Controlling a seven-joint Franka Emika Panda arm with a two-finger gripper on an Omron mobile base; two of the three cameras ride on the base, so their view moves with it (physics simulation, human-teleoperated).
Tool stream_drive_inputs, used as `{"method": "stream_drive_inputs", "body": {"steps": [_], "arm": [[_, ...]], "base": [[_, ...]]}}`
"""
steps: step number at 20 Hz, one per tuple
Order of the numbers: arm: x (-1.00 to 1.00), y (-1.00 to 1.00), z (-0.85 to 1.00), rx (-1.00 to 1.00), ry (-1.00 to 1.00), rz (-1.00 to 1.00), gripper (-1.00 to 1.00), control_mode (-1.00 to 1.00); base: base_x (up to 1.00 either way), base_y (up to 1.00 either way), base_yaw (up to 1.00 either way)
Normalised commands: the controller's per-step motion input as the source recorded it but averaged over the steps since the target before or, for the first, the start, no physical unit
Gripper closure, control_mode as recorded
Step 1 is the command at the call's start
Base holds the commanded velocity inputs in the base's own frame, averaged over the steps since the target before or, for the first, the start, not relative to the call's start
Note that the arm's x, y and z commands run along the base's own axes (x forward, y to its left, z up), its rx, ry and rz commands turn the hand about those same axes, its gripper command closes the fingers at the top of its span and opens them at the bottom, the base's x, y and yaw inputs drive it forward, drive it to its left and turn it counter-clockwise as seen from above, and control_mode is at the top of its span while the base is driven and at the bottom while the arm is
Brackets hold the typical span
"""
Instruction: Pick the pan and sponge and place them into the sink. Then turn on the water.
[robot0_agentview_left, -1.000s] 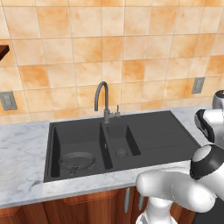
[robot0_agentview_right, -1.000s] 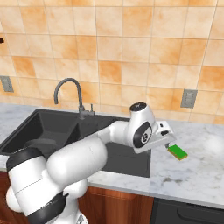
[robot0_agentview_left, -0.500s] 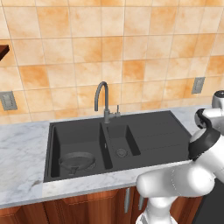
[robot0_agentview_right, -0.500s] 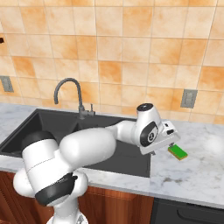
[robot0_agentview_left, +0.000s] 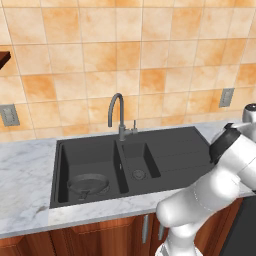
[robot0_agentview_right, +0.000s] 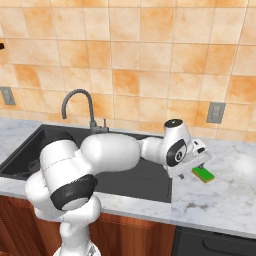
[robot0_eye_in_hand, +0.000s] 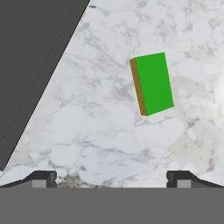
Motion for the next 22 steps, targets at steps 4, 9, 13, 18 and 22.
{"method": "stream_drive_inputs", "body": {"steps": [4,9,13,18,22], "arm": [[0.20,-0.23,-0.14,0.02,0.07,0.08,-1.00,-1.00],[0.25,-0.11,-0.15,0.05,0.10,0.09,-1.00,-1.00],[0.26,-0.08,-0.15,0.04,0.10,0.09,-1.00,-1.00],[0.27,-0.19,-0.11,0.03,0.08,0.09,-1.00,-1.00],[0.31,-0.28,-0.16,0.02,0.08,0.10,-1.00,-1.00]], "base": [[0.00,0.00,0.00],[0.00,0.00,0.00],[0.00,0.00,0.00],[0.00,0.00,0.00],[0.00,0.00,0.00]]}}
